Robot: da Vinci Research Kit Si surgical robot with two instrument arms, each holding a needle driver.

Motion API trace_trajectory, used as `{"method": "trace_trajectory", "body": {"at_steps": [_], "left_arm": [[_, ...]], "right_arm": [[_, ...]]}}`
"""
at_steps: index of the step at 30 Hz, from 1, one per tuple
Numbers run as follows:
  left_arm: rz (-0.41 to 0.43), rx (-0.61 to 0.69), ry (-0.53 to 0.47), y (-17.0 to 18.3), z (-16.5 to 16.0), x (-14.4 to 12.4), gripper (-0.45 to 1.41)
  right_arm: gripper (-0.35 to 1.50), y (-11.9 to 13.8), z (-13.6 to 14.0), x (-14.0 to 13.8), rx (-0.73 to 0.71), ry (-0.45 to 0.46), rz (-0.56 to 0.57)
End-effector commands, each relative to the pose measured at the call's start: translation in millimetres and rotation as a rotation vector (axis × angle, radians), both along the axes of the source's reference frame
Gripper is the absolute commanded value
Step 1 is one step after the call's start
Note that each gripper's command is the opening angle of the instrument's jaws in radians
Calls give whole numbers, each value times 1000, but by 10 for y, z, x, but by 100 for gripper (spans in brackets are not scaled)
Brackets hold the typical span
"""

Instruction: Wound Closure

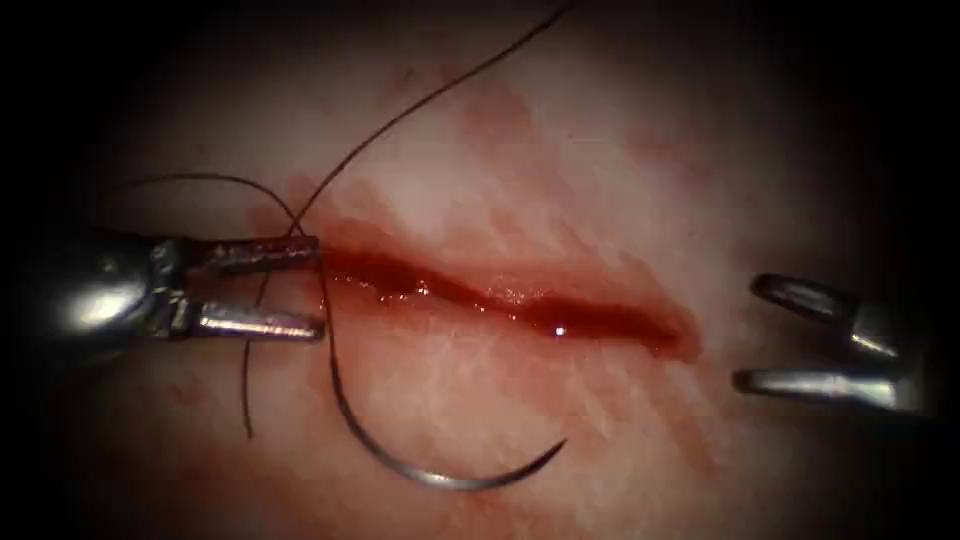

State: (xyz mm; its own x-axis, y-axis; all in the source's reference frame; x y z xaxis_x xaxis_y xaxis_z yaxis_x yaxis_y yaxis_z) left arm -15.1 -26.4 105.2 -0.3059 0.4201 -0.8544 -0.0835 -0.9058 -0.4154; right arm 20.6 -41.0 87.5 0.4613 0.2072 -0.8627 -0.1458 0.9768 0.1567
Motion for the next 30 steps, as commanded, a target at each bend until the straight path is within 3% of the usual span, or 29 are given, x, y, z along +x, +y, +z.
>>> {"method": "trace_trajectory", "body": {"at_steps": [1, 16, 24, 27, 30], "left_arm": [[1, 1, -1, -2, 5, -5, 34], [8, -3, 23, -4, 3, -10, 39], [32, 120, 187, -25, -6, -40, 44], [62, 158, 342, -36, -12, -65, 79], [100, 186, 454, -45, -15, -83, 82]], "right_arm": [[44, -2, 4, 7, -1, 2, -1], [46, -4, 3, 8, -2, 1, 0], [46, -6, 5, 10, -3, 0, 1], [46, -5, 4, 10, -4, 1, 4], [46, -5, 4, 11, -4, 1, 5]]}}
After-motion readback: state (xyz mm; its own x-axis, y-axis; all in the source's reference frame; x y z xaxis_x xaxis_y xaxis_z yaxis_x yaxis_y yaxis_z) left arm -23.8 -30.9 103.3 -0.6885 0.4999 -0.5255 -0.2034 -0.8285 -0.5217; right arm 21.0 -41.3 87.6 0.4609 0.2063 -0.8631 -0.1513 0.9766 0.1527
